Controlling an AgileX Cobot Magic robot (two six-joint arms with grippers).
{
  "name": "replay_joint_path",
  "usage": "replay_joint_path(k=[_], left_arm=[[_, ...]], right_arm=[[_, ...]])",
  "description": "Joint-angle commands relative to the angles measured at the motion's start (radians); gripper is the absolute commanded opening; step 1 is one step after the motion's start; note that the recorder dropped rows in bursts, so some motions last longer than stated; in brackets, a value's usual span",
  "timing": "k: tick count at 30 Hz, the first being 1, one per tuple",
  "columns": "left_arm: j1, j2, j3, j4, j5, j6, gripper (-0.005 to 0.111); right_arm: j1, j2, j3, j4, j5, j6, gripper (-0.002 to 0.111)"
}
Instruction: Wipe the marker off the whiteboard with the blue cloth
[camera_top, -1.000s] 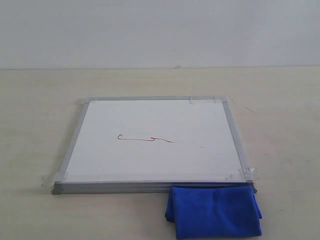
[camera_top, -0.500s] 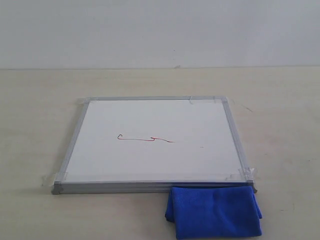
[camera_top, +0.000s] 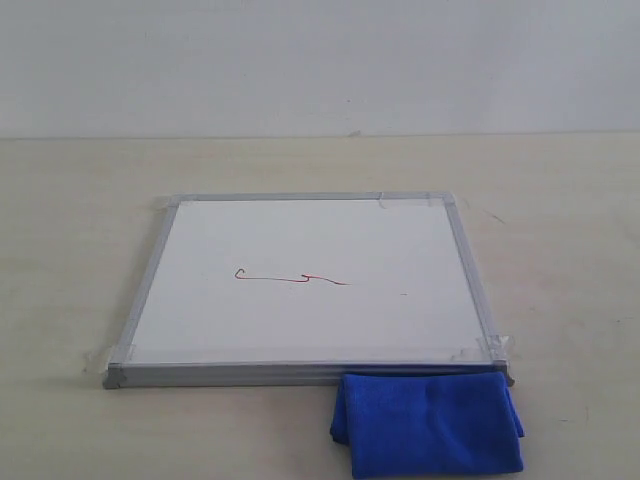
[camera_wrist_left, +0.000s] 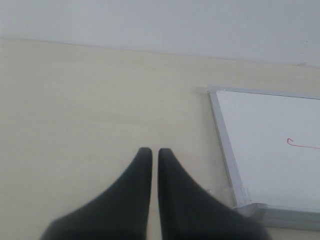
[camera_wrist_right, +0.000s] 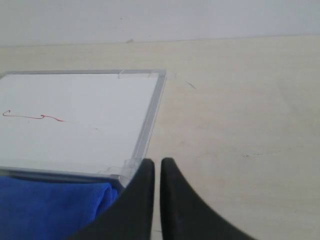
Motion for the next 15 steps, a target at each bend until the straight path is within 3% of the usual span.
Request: replay_joint_path(k=[1,15], left_arm=[[0.001,-0.004,-0.003,-0.007,-0.007,0.004,0.004],[0.001,-0.004,-0.003,-0.007,-0.007,0.004,0.004]], right_arm=[[-0.008,-0.005,-0.001,-0.005,0.003,0.001,0.001],[-0.008,-0.005,-0.326,0.109,0.124,0.049,0.001]])
